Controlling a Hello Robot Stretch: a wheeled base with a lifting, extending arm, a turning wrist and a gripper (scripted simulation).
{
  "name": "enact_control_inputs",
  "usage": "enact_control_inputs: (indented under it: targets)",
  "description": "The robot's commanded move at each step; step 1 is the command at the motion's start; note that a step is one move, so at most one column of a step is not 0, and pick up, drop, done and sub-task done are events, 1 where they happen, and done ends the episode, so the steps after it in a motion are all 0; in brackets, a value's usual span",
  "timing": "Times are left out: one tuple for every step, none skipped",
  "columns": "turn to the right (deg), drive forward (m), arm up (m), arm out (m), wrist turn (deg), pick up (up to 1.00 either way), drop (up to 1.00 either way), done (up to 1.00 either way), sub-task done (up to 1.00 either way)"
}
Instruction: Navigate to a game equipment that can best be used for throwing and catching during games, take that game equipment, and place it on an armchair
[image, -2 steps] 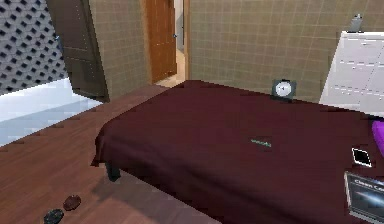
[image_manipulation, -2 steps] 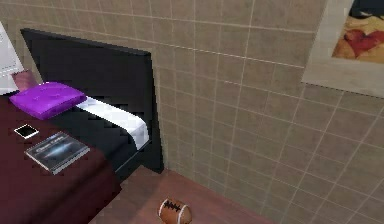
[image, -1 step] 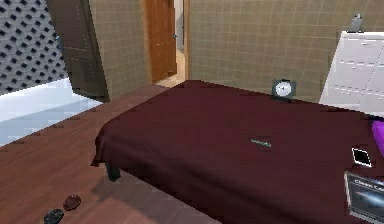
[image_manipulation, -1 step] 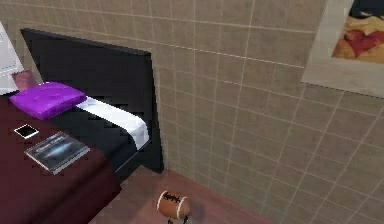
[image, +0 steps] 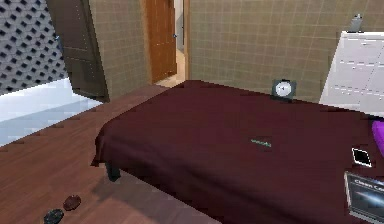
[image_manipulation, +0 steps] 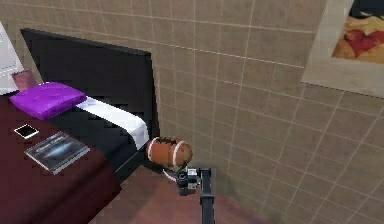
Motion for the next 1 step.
enact_control_inputs:
  targets:
    - [0.0,0.0,0.44,0.0,0.0,0.0,0.0,0.0,0.0]
